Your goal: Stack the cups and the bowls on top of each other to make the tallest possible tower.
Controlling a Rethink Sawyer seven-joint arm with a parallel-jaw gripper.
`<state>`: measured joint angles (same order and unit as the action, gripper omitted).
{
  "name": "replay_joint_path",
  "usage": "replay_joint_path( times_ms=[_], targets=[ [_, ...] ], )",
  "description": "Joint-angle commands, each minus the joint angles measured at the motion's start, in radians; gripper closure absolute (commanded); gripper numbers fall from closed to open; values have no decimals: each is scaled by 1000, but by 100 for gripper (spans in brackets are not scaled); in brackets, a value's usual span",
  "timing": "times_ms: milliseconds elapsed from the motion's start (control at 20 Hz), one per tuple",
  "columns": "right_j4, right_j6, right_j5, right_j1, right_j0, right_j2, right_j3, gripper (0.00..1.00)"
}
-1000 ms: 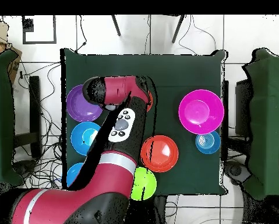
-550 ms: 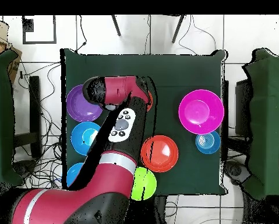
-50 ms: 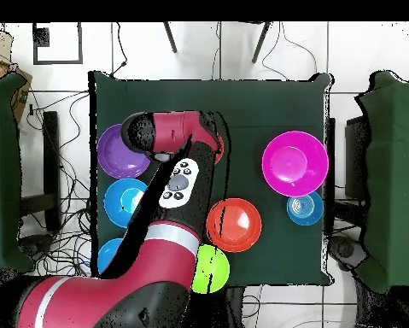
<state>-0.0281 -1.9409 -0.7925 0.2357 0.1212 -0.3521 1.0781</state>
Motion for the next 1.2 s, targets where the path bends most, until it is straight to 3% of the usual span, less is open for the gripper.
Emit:
replay_joint_path(
  times_ms=[50, 1200],
  targets=[
    [-6, -76, -16, -18, -9, 115, 32, 100],
    [-4, -65, -29, -19, -8, 118, 27, 100]
  ],
)
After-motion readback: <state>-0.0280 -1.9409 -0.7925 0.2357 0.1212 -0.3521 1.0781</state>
